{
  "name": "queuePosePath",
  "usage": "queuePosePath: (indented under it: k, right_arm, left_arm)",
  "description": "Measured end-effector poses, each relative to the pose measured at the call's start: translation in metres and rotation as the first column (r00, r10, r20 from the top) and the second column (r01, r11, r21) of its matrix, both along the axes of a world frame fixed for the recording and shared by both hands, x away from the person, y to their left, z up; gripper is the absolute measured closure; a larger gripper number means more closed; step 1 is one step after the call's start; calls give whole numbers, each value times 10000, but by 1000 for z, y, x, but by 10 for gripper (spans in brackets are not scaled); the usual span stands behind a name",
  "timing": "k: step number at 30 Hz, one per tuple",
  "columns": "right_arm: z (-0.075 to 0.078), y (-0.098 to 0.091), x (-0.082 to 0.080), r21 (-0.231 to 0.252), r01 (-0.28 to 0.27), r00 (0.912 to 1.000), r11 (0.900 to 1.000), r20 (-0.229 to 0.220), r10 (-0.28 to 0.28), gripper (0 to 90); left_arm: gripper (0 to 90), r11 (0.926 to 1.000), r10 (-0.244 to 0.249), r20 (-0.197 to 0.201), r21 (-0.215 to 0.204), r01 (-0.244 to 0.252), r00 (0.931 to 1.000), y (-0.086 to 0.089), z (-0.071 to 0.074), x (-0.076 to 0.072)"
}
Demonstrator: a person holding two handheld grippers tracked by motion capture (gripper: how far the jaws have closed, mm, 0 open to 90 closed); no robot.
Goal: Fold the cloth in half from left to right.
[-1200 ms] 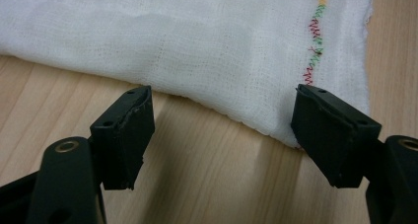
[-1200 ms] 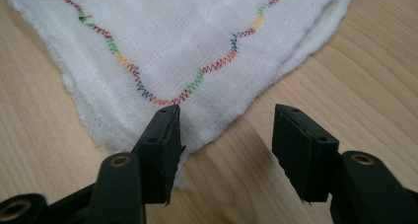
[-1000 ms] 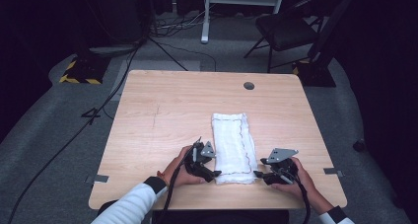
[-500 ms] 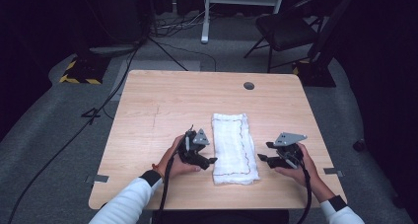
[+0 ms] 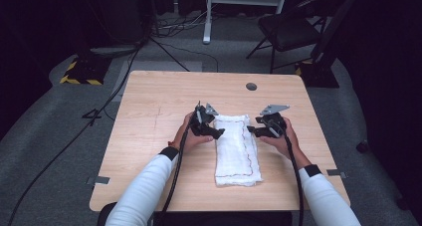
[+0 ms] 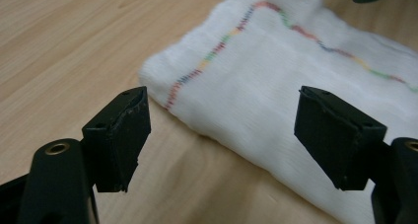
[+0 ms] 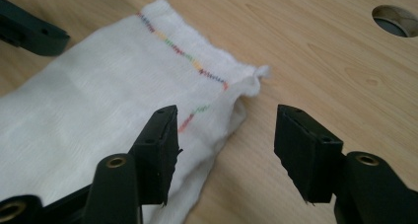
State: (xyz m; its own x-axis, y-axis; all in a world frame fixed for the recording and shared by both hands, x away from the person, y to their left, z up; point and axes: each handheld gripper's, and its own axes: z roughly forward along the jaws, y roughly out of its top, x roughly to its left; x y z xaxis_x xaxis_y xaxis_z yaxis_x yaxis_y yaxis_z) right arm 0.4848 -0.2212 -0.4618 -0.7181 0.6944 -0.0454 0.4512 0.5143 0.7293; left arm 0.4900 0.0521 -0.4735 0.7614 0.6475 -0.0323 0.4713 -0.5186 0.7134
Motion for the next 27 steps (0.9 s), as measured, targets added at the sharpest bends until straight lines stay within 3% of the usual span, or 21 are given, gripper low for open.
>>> queuePosePath:
  k: [4, 6, 15, 19, 22, 23, 25, 27]
  right_arm:
    - [-7, 8, 17, -65, 203, 9995, 9998, -230, -205, 436]
    - [-10, 11, 23, -144, 241, 9989, 9996, -410, -247, 436]
    - [-23, 27, 42, -546, 419, 9962, 9976, -737, -459, 441]
    - [-25, 29, 44, -461, 437, 9947, 9980, -914, -478, 475]
    - [-26, 27, 45, -294, 402, 9925, 9988, -1140, -433, 516]
    - [-26, 25, 46, -30, 376, 9904, 9993, -1332, -376, 541]
    - [-27, 25, 45, 186, 198, 9892, 9996, -1454, -169, 651]
    - [-27, 25, 44, 220, 111, 9896, 9997, -1435, -79, 684]
  left_arm:
    - [221, 9984, 529, -304, -188, -535, 9981, 1, -9, 17]
    - [220, 9977, 680, -344, -35, -682, 9971, 0, -12, 23]
    - [209, 9977, 675, -638, 9, -675, 9957, -6, -21, 36]
    - [186, 9976, 698, -714, 12, -699, 9950, -10, -24, 39]
    - [205, 9989, 434, -634, 196, -422, 9970, -10, -24, 39]
    - [226, 9992, 355, -651, 226, -340, 9972, -10, -23, 39]
    - [341, 9999, -25, -660, 125, 34, 9978, -11, -22, 38]
    - [375, 9999, -109, -643, 85, 115, 9979, -11, -21, 38]
